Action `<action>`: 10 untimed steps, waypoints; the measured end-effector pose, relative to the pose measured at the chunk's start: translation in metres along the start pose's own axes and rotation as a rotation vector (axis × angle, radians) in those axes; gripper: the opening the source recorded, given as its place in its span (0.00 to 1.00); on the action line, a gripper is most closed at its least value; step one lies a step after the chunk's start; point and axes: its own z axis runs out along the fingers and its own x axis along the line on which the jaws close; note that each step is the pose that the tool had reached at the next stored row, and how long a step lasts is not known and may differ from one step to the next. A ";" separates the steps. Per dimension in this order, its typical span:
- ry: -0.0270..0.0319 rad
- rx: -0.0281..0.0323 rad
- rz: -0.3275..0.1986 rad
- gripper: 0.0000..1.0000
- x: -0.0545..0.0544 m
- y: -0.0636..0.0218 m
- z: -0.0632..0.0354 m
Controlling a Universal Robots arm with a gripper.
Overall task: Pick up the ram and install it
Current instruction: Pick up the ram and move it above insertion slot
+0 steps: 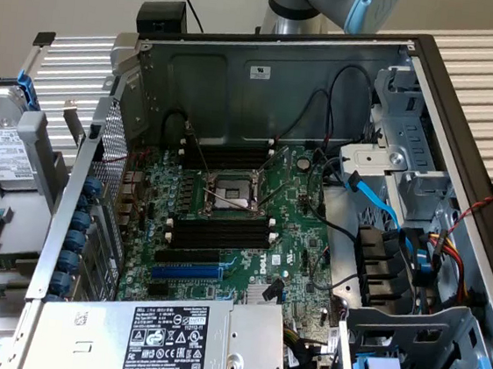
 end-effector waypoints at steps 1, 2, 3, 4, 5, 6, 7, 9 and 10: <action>0.0008 -0.0003 -0.017 0.11 0.000 0.0000 0.0004; 0.0018 -0.0006 -0.036 0.11 0.000 0.0000 0.0010; 0.0026 -0.0009 -0.054 0.11 0.000 -0.0001 0.0014; 0.0034 -0.0012 -0.072 0.11 0.000 -0.0001 0.0019; 0.0043 -0.0015 -0.090 0.11 0.000 -0.0001 0.0023; 0.0052 -0.0018 -0.108 0.11 0.000 -0.0001 0.0027; 0.0060 -0.0021 -0.125 0.11 0.000 -0.0003 0.0029; 0.0071 -0.0023 -0.150 0.11 0.000 -0.0008 0.0033; 0.0076 -0.0026 -0.161 0.11 0.000 -0.0011 0.0032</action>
